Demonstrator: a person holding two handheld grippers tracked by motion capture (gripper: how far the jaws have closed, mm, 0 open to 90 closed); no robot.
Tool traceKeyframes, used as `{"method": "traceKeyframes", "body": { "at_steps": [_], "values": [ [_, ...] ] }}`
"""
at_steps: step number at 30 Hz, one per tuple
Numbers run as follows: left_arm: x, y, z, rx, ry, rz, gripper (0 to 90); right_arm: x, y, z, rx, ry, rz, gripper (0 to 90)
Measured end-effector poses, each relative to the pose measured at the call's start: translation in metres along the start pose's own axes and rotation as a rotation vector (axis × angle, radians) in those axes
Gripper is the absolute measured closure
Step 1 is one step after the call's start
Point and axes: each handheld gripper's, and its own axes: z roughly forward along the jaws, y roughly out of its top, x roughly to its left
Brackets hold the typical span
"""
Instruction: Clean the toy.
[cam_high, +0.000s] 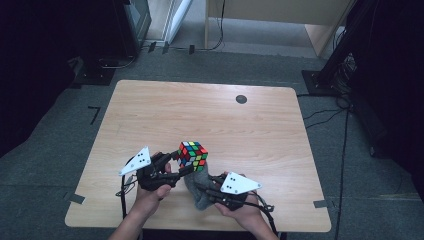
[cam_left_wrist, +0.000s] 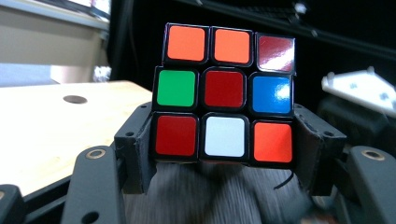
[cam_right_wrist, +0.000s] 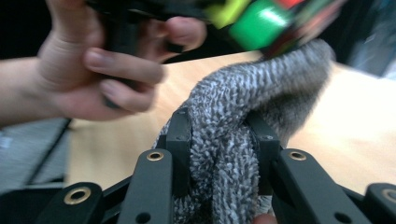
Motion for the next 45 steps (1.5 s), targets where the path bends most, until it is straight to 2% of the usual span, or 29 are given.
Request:
{"method": "traceKeyframes", "body": {
  "at_steps": [3, 6, 8, 9, 11, 13, 14, 16, 18, 19, 20, 24, 26, 28, 31, 35, 37, 41, 45],
  "values": [
    [-0.004, -0.004, 0.004, 0.003, 0.016, 0.008, 34.3, 0.008, 0.001, 0.009, -0.043, 0.042, 0.091, 68.8],
    [-0.007, -0.006, 0.006, 0.008, 0.024, 0.018, 34.3, 0.008, 0.002, 0.011, -0.108, 0.052, 0.189, 69.1],
    [-0.005, -0.005, 0.005, -0.001, 0.033, 0.011, 34.3, 0.003, 0.000, 0.008, -0.144, 0.034, 0.251, 69.3],
    [-0.004, -0.005, 0.004, -0.011, 0.038, 0.002, 34.3, 0.000, -0.001, 0.007, -0.148, 0.021, 0.264, 69.4],
    [-0.002, -0.003, 0.000, -0.018, 0.043, -0.004, 34.3, -0.008, -0.007, 0.003, -0.145, -0.037, 0.300, 69.4],
    [0.000, -0.003, -0.001, -0.020, 0.054, -0.004, 34.4, -0.016, -0.011, -0.001, -0.149, -0.072, 0.343, 69.2],
    [0.001, -0.003, -0.001, -0.015, 0.059, -0.003, 34.4, -0.019, -0.012, -0.002, -0.150, -0.080, 0.349, 68.9],
    [0.002, -0.003, -0.001, -0.005, 0.075, -0.007, 34.3, -0.024, -0.012, -0.007, -0.142, -0.126, 0.324, 67.6],
    [0.004, -0.003, 0.000, 0.017, 0.091, -0.014, 34.3, -0.029, -0.011, -0.011, -0.102, -0.206, 0.261, 65.2],
    [0.006, -0.004, 0.001, 0.031, 0.099, -0.015, 34.3, -0.032, -0.011, -0.013, -0.090, -0.230, 0.250, 64.8],
    [0.006, -0.005, 0.002, 0.039, 0.103, -0.017, 34.3, -0.037, -0.012, -0.016, -0.063, -0.275, 0.234, 64.8],
    [0.009, -0.006, 0.003, 0.060, 0.110, -0.029, 34.3, -0.052, -0.020, -0.021, 0.017, -0.367, 0.230, 64.7],
    [0.009, -0.006, 0.003, 0.066, 0.110, -0.029, 34.4, -0.060, -0.024, -0.025, 0.040, -0.388, 0.245, 62.3],
    [0.010, -0.006, 0.003, 0.070, 0.111, -0.029, 34.3, -0.064, -0.024, -0.027, 0.047, -0.393, 0.238, 55.0],
    [0.011, -0.005, 0.003, 0.081, 0.112, -0.032, 34.3, -0.065, -0.019, -0.030, 0.043, -0.401, 0.197, 41.5],
    [0.014, -0.005, 0.004, 0.104, 0.110, -0.051, 34.3, -0.056, -0.007, -0.031, 0.020, -0.377, 0.081, 30.0],
    [0.015, -0.005, 0.004, 0.114, 0.104, -0.062, 34.3, -0.051, -0.004, -0.030, 0.006, -0.356, 0.035, 27.5],
    [0.015, -0.004, 0.006, 0.134, 0.092, -0.065, 34.3, -0.040, -0.001, -0.025, -0.020, -0.275, -0.049, 24.4],
    [0.013, -0.003, 0.008, 0.155, 0.065, -0.072, 34.3, -0.028, -0.001, -0.018, -0.040, -0.229, -0.120, 20.6]
  ]
}}
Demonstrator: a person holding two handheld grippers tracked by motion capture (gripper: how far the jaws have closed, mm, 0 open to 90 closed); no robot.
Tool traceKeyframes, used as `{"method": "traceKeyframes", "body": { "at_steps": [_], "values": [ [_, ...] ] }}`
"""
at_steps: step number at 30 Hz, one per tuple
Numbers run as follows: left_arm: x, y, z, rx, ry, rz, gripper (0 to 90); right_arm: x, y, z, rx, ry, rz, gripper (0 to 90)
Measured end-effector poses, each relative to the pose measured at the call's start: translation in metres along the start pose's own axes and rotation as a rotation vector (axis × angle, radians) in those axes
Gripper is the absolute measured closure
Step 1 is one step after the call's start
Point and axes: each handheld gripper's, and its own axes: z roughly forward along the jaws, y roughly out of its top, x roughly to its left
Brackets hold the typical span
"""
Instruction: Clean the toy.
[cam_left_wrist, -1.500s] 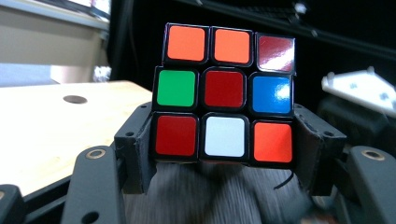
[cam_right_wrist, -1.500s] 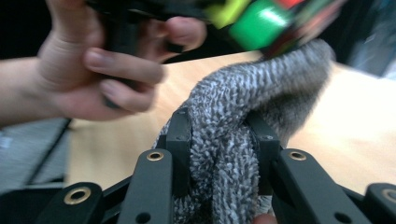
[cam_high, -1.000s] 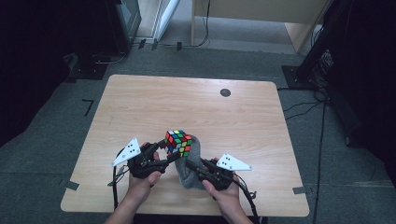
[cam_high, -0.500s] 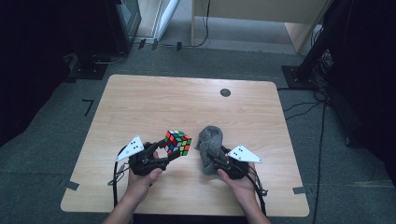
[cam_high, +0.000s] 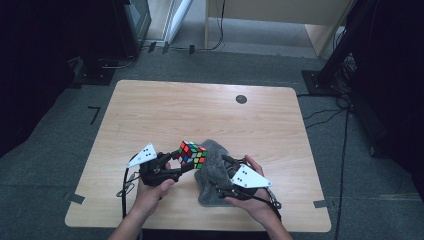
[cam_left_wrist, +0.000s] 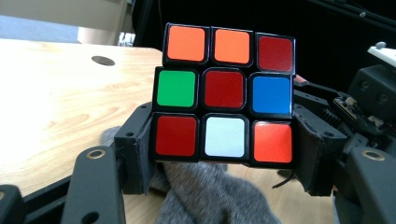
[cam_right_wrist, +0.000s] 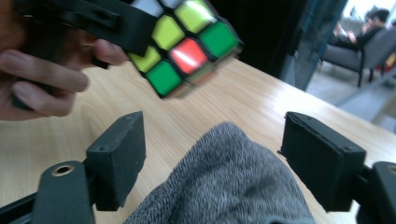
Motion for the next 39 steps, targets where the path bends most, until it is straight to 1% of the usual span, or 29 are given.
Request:
{"method": "traceKeyframes", "body": {
  "at_steps": [3, 5, 8, 12, 15, 18, 21, 22, 25, 28, 29, 31, 32, 34, 37, 39],
  "values": [
    [-0.003, 0.001, 0.003, 0.022, -0.023, -0.006, 34.3, 0.006, -0.001, 0.003, -0.026, -0.006, -0.050, 19.1],
    [-0.005, 0.002, 0.005, 0.037, -0.037, -0.010, 34.3, 0.008, -0.003, 0.005, -0.036, -0.010, -0.075, 18.7],
    [-0.007, 0.001, 0.009, 0.066, -0.056, -0.015, 34.3, 0.010, -0.003, 0.006, -0.047, -0.007, -0.077, 18.7],
    [-0.012, 0.001, 0.014, 0.105, -0.076, -0.016, 34.3, 0.011, -0.002, 0.006, -0.066, -0.026, -0.095, 18.3],
    [-0.014, 0.001, 0.017, 0.121, -0.094, -0.027, 34.3, 0.014, -0.003, 0.006, -0.074, -0.035, -0.133, 19.2],
    [-0.016, 0.001, 0.019, 0.134, -0.099, -0.028, 34.3, 0.017, -0.002, 0.007, -0.081, -0.048, -0.169, 21.5],
    [-0.018, 0.001, 0.020, 0.143, -0.102, -0.036, 34.3, 0.020, -0.002, 0.008, -0.086, -0.057, -0.200, 26.7],
    [-0.017, 0.001, 0.020, 0.145, -0.102, -0.043, 34.3, 0.020, -0.003, 0.008, -0.088, -0.065, -0.213, 27.5],
    [-0.017, 0.001, 0.021, 0.148, -0.110, -0.069, 34.1, 0.021, -0.003, 0.007, -0.085, -0.073, -0.233, 28.4],
    [-0.016, 0.001, 0.022, 0.153, -0.106, -0.090, 34.0, 0.022, -0.003, 0.007, -0.081, -0.090, -0.259, 30.1],
    [-0.015, 0.001, 0.022, 0.157, -0.108, -0.094, 33.8, 0.023, -0.003, 0.007, -0.075, -0.097, -0.273, 30.5],
    [-0.015, 0.001, 0.022, 0.162, -0.105, -0.099, 33.4, 0.023, -0.003, 0.007, -0.069, -0.099, -0.281, 31.3],
    [-0.014, 0.001, 0.022, 0.163, -0.102, -0.107, 32.1, 0.023, -0.003, 0.007, -0.064, -0.104, -0.288, 34.2],
    [-0.013, 0.002, 0.023, 0.165, -0.111, -0.118, 30.7, 0.024, -0.004, 0.007, -0.061, -0.111, -0.305, 34.3],
    [-0.012, 0.002, 0.022, 0.164, -0.119, -0.114, 30.2, 0.023, -0.004, 0.006, -0.059, -0.109, -0.295, 34.3],
    [-0.011, 0.003, 0.020, 0.151, -0.118, -0.111, 29.3, 0.022, -0.004, 0.006, -0.057, -0.107, -0.289, 34.3]
  ]
}}
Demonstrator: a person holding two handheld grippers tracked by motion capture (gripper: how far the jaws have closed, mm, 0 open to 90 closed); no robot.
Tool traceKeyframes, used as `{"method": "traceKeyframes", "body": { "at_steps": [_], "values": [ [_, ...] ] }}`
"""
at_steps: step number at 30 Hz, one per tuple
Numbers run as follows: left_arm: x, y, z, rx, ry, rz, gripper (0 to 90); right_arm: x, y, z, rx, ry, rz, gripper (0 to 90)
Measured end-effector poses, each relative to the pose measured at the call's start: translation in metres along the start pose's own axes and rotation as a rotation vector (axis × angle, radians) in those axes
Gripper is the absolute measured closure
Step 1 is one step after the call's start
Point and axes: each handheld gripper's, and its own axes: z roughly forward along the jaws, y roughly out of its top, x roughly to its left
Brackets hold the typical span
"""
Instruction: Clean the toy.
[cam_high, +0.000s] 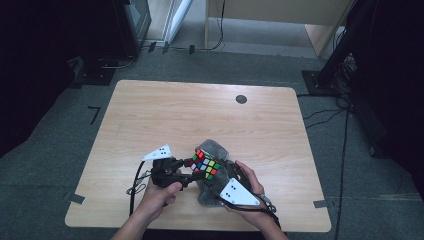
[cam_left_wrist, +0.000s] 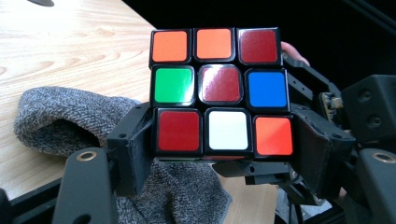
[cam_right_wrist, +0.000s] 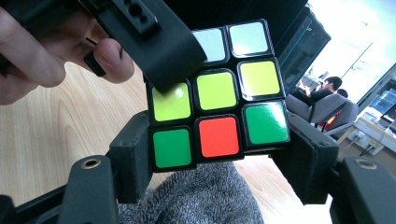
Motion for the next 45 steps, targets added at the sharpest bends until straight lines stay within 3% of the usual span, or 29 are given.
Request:
{"method": "traceKeyframes", "body": {
  "at_steps": [5, 8, 11, 16, 21, 27, 29, 32, 37, 41, 45],
  "values": [
    [0.005, 0.003, -0.012, -0.055, 0.021, 0.021, 26.0, -0.007, -0.006, -0.001, 0.027, 0.006, 0.058, 34.3],
    [0.007, 0.002, -0.015, -0.057, 0.076, 0.080, 25.4, -0.013, -0.010, -0.001, 0.045, 0.007, 0.117, 34.3],
    [0.007, -0.003, -0.012, -0.017, 0.157, 0.198, 25.7, -0.018, -0.009, -0.003, 0.055, 0.006, 0.176, 34.3],
    [0.001, -0.010, -0.003, 0.040, 0.219, 0.322, 25.3, -0.025, -0.004, -0.006, 0.060, 0.026, 0.290, 34.3],
    [-0.012, -0.018, 0.010, 0.104, 0.313, 0.479, 20.7, -0.029, 0.003, -0.009, 0.083, 0.070, 0.400, 34.3],
    [-0.022, -0.026, 0.019, 0.114, 0.394, 0.587, 17.6, -0.028, 0.011, -0.008, 0.123, 0.111, 0.494, 34.3],
    [-0.026, -0.028, 0.021, 0.119, 0.428, 0.642, 16.8, -0.027, 0.013, -0.008, 0.137, 0.122, 0.518, 34.3],
    [-0.030, -0.030, 0.023, 0.111, 0.450, 0.679, 16.1, -0.025, 0.016, -0.006, 0.155, 0.132, 0.557, 34.3],
    [-0.032, -0.031, 0.022, 0.097, 0.454, 0.705, 16.0, -0.021, 0.019, -0.003, 0.191, 0.155, 0.587, 34.3],
    [-0.033, -0.032, 0.023, 0.094, 0.463, 0.729, 16.7, -0.021, 0.021, -0.002, 0.212, 0.178, 0.658, 34.3],
    [-0.036, -0.036, 0.026, 0.100, 0.478, 0.774, 22.4, -0.022, 0.023, 0.000, 0.265, 0.205, 0.702, 34.2]
  ]
}}
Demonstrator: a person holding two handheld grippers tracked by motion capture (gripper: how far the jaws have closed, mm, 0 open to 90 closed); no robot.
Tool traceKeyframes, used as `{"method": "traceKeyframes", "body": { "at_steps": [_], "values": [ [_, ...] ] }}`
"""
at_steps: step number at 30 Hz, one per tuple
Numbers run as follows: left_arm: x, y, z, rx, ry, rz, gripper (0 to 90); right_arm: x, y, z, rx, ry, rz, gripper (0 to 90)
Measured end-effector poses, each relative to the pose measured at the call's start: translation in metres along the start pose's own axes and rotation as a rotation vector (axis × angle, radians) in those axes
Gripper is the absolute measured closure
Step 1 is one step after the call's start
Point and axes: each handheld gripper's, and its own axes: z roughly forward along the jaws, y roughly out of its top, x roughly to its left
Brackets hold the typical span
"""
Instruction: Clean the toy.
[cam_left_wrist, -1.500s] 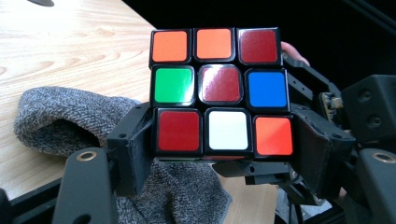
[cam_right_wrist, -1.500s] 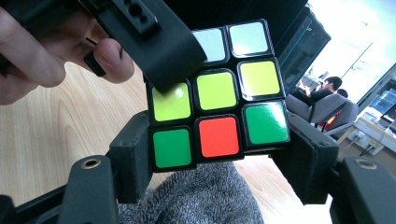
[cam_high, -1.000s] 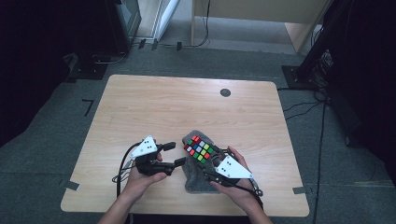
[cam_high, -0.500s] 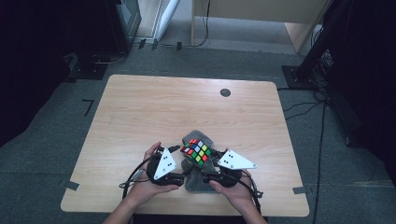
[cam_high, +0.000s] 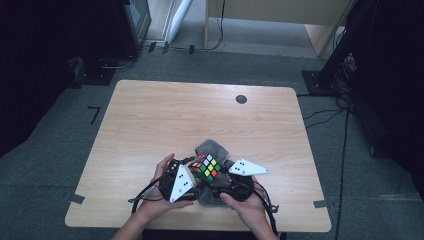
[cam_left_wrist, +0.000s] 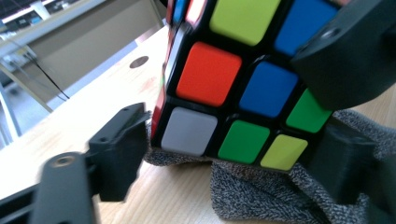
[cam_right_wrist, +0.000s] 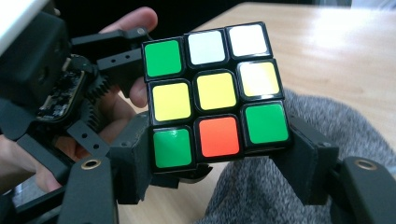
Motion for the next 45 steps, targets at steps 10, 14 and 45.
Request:
{"method": "traceKeyframes", "body": {
  "at_steps": [10, 14, 45],
  "values": [
    [-0.003, -0.003, -0.002, -0.033, -0.019, 0.024, 33.5, -0.012, 0.000, 0.002, 0.036, 0.037, 0.128, 27.1],
    [0.006, -0.005, -0.003, -0.035, -0.042, -0.033, 33.7, -0.018, 0.002, -0.003, 0.016, 0.034, 0.107, 18.5],
    [0.049, -0.024, -0.009, -0.040, -0.120, -0.378, 33.8, -0.040, -0.050, 0.043, 0.232, -0.215, -0.287, 19.5]
  ]
}}
